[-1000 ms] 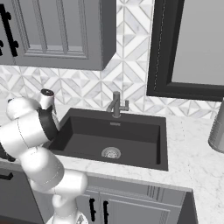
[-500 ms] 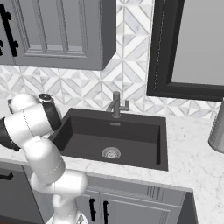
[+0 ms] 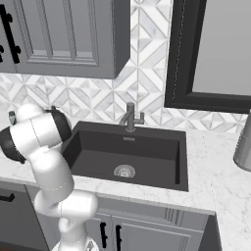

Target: Pick the bell pepper from the sink and place it in the bowl. Then pick the bowl and place it in the microwave. Then close the microwave door and press the start button.

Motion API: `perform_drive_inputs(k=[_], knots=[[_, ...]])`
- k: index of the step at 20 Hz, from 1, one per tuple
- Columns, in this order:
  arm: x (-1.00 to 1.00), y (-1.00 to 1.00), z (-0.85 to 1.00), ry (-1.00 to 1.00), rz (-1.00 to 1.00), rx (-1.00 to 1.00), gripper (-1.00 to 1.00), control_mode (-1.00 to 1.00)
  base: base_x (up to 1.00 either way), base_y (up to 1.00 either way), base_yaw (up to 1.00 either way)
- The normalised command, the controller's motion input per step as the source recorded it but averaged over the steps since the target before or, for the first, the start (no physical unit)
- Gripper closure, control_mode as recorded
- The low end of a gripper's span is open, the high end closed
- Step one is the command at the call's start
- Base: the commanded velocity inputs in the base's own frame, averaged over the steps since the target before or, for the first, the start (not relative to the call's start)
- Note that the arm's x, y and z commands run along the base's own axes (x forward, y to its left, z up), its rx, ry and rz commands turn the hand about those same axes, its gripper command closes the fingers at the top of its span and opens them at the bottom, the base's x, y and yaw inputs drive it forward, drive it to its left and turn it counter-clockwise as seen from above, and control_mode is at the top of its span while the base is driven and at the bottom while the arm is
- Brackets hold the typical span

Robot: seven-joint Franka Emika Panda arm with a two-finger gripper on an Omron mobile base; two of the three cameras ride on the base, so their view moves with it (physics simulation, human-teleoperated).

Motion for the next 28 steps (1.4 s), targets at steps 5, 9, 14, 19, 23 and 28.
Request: perform_drive_inputs(k=[5, 9, 14, 19, 23, 28], knots=[[0.0, 0.08, -0.06, 0.0, 0.0, 0.0, 1.0, -1.0, 0.0, 0.0, 0.0], [-0.21, 0.0, -0.01, -0.03, 0.0, 0.0, 1.0, -1.0, 0.0, 0.0, 0.0], [-0.77, 0.0, 0.26, -0.14, -0.04, 0.0, 1.0, -1.0, 0.0, 0.0, 0.0], [-0.85, -0.3, 0.76, -0.18, -0.05, 0.0, 1.0, -1.0, 0.0, 0.0, 0.0], [-0.45, -0.71, 0.87, -0.04, -0.09, 0.03, 1.0, -1.0, 0.0, 0.0, 0.0], [-0.22, -0.91, 0.73, 0.0, -0.11, 0.06, 1.0, -1.0, 0.0, 0.0, 0.0]])
